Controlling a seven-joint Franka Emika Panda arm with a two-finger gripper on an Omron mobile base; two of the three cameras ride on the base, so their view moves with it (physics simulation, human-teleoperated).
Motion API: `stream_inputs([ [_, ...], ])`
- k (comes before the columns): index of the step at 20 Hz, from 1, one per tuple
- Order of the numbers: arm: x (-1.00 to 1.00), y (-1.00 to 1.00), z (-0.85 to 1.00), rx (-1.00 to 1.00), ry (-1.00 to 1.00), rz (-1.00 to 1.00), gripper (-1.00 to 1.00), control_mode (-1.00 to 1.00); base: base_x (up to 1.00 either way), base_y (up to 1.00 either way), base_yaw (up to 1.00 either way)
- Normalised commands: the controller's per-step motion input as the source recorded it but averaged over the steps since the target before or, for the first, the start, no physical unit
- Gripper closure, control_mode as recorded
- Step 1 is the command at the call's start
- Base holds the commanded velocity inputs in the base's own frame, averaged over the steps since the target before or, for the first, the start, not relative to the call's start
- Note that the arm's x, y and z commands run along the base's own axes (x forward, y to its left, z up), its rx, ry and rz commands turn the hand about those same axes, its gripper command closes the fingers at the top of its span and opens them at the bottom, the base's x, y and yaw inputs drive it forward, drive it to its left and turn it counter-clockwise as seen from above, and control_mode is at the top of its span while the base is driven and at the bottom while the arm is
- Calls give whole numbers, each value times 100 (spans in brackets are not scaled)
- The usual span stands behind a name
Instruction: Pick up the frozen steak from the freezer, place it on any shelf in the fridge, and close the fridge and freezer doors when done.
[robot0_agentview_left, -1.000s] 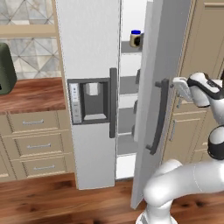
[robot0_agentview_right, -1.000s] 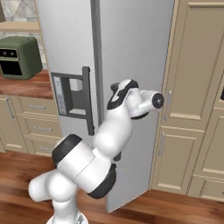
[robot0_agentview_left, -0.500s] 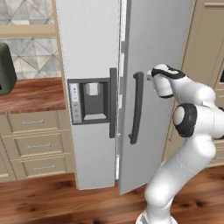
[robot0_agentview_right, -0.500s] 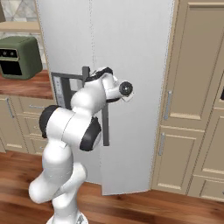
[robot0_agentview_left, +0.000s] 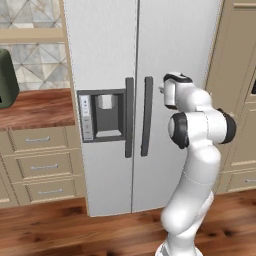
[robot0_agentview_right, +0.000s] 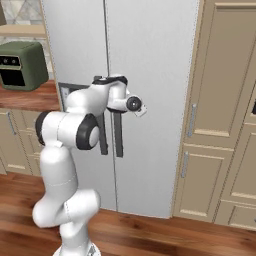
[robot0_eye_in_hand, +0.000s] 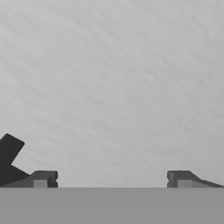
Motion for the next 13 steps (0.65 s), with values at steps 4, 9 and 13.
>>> stream_inputs([
  [4,0,0,0,0,0,0,-100,-100,0,0,0],
  [9,25,9,-12,-4,1,-1,-100,-100,0,0,0],
  [13,72,19,-71,-12,0,-4,-100,-100,0,0,0],
])
